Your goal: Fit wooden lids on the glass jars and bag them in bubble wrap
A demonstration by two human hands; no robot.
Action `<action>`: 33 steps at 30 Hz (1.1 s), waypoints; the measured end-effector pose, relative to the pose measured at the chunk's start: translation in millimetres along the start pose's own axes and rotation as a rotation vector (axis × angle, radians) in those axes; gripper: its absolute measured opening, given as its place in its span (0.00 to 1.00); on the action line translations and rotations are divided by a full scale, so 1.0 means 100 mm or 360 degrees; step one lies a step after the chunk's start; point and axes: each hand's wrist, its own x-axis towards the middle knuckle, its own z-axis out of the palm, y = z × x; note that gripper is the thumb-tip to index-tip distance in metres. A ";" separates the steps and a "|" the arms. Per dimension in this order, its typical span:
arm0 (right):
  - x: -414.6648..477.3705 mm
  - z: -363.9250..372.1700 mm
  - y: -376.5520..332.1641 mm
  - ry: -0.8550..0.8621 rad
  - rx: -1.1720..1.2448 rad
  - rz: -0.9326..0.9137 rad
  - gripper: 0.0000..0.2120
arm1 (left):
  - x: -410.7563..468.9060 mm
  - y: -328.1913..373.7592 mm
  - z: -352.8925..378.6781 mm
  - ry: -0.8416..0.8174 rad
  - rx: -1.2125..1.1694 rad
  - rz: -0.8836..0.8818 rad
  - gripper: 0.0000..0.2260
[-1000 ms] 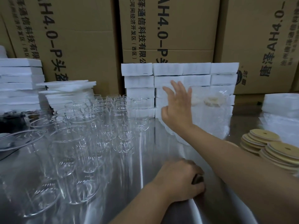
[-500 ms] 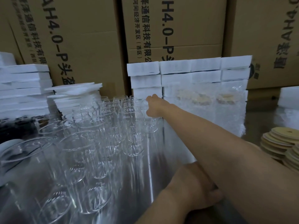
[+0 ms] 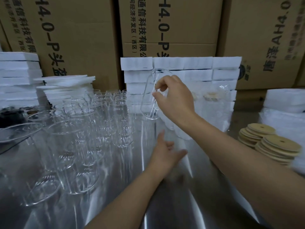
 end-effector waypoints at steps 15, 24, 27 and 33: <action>-1.23 -0.21 0.29 -0.0098 0.0562 -0.0167 0.08 | -0.24 0.41 -0.86 0.0252 0.0228 0.0178 0.44; -1.18 -0.22 0.38 -0.0098 0.0703 -0.0091 0.25 | -0.28 0.48 -0.86 0.0328 0.0259 0.0192 0.47; -1.16 -0.22 0.40 -0.0191 0.0774 0.0041 0.35 | -0.30 0.47 -0.87 0.0321 0.0192 0.0191 0.51; -1.14 -0.23 0.39 -0.0204 0.0832 0.0135 0.36 | -0.28 0.44 -0.86 0.0279 0.0238 0.0195 0.45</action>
